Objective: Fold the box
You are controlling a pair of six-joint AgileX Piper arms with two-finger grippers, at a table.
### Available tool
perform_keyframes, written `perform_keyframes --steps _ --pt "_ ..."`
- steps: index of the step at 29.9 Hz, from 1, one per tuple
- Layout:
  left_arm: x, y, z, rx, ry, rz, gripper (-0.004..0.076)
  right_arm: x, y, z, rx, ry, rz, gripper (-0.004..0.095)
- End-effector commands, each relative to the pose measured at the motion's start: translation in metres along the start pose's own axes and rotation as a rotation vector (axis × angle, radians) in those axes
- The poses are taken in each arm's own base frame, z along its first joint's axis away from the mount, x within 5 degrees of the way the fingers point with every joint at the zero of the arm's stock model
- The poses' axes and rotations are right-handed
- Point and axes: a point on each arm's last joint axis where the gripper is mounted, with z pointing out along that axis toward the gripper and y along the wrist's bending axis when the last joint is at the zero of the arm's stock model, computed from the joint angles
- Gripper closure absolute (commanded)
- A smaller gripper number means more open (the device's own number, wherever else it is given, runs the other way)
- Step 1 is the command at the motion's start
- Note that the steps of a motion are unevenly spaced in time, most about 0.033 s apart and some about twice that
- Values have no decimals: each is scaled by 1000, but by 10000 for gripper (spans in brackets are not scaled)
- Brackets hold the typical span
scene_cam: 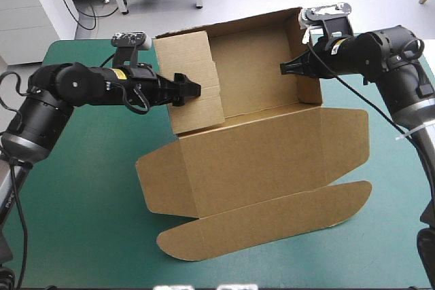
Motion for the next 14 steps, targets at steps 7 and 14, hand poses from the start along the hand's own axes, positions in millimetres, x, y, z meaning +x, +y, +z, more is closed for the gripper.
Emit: perform_keyframes --steps 7,14 --pt "-15 -19 -7 -109 -236 -105 69 -14 3 -26 -13 -147 24 922" --pt "-13 -18 17 -109 -187 -136 69 -14 2 -26 -11 -148 23 921"
